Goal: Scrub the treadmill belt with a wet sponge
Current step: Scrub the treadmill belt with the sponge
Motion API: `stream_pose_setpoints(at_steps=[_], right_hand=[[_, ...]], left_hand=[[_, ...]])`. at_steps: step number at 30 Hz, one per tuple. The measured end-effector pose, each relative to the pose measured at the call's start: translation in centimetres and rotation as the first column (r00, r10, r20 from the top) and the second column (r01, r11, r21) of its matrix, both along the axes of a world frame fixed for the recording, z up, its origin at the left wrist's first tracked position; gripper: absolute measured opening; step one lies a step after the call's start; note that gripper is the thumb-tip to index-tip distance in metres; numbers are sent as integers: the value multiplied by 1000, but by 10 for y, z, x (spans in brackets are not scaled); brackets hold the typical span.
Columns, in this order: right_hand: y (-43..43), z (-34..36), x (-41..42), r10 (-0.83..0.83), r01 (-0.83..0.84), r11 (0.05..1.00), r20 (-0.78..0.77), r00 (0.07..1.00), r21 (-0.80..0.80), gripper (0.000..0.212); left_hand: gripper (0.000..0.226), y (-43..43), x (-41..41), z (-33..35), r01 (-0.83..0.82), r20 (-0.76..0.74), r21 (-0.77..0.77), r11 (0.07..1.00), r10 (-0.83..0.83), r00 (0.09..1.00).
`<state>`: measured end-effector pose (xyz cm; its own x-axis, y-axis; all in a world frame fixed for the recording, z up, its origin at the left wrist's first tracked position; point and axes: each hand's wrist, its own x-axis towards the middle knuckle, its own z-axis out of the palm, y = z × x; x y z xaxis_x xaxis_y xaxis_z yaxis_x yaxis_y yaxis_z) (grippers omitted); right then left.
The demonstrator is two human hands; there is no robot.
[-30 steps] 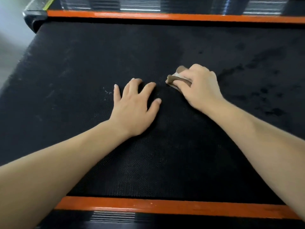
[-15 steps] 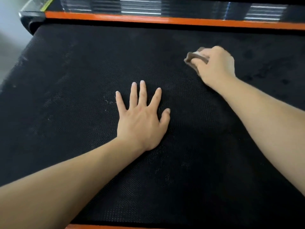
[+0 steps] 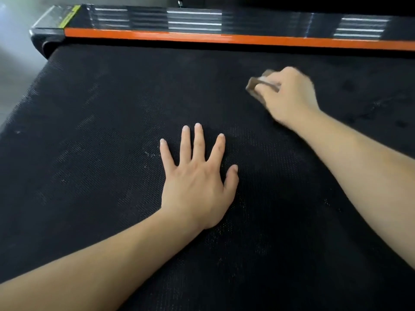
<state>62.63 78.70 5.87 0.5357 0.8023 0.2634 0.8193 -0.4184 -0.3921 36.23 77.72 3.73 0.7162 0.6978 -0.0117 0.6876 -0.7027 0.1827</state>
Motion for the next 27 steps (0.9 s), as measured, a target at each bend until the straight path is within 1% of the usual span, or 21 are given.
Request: stream_pose_setpoints(at_steps=[1, 2, 3, 4, 7, 8, 9, 11, 12, 13, 14, 15, 17, 18, 19, 21, 22, 23, 24, 25, 27], right_hand=[[-4, -3, -7, 71, -71, 997, -5, 997, -6, 28], [-7, -3, -9, 106, -106, 994, -2, 994, -17, 29], [-7, -2, -5, 101, -101, 995, 15, 995, -18, 29], [-1, 2, 4, 50, -50, 999, 21, 999, -13, 30], [21, 9, 27, -192, 192, 981, -21, 981, 24, 31], [26, 7, 25, -192, 192, 981, -7, 981, 31, 31], [30, 3, 19, -133, 133, 991, 13, 991, 25, 33], [29, -4, 5, 50, -50, 999, 17, 999, -3, 31], [27, -4, 3, 105, -104, 994, 15, 994, -18, 30], [29, -2, 8, 98, -98, 995, 14, 995, -29, 30], [35, 2, 17, 32, -32, 999, 8, 999, -33, 30], [42, 7, 27, -70, 70, 997, 3, 998, -33, 30], [54, 11, 38, -254, 254, 966, 6, 967, -36, 27], [59, 10, 37, -258, 259, 966, 25, 966, -23, 26], [62, 7, 31, -197, 198, 980, 29, 980, -10, 25], [62, 1, 17, 21, -21, 1000, -5, 1000, 9, 26], [61, -2, 15, 90, -90, 996, 0, 996, -5, 28], [61, -1, 18, 92, -91, 995, 31, 995, -36, 30], [62, 1, 25, 35, -30, 998, 79, 996, -57, 32], [63, 4, 36, -62, 70, 996, 116, 991, -64, 32], [59, 11, 54, -259, 264, 963, 93, 961, -51, 30]], left_hand=[[71, 0, 0, -1, 0, 5, 2, 1000, 0, 1000], [71, 0, 0, -1, 0, 7, 2, 1000, 0, 1000], [71, 0, 0, -1, 0, 8, 4, 1000, 0, 1000], [71, 0, 0, -1, 2, 9, 7, 1000, -2, 1000], [72, 0, 1, -1, 8, 6, 3, 1000, -8, 1000], [72, 1, 1, -2, 9, 7, 1, 1000, -9, 1000], [72, 1, 1, -1, 9, 8, 0, 1000, -9, 1000], [72, 1, 1, -1, 6, 11, 1, 1000, -6, 1000], [72, 1, 1, -1, 6, 12, 2, 1000, -6, 1000], [72, 1, 1, -1, 6, 13, 2, 1000, -6, 1000], [72, 1, 1, -2, 8, 16, 3, 1000, -8, 1000], [71, 0, 1, -2, 10, 19, 6, 1000, -10, 1000], [71, -1, 0, -3, 11, 24, 7, 1000, -11, 1000], [71, -1, 0, -3, 9, 28, 10, 1000, -9, 1000], [71, -1, 0, -4, 7, 32, 12, 1000, -7, 999], [70, -1, 0, -4, 7, 38, 12, 1000, -7, 999], [70, 0, 0, -4, 6, 40, 14, 1000, -7, 999], [70, 0, 1, -4, 6, 40, 16, 1000, -7, 999], [71, 1, 1, -4, 7, 37, 18, 1000, -8, 999], [71, 0, 0, -4, 11, 32, 20, 1000, -11, 999], [71, 0, 0, -4, 14, 28, 22, 1000, -15, 1000]])
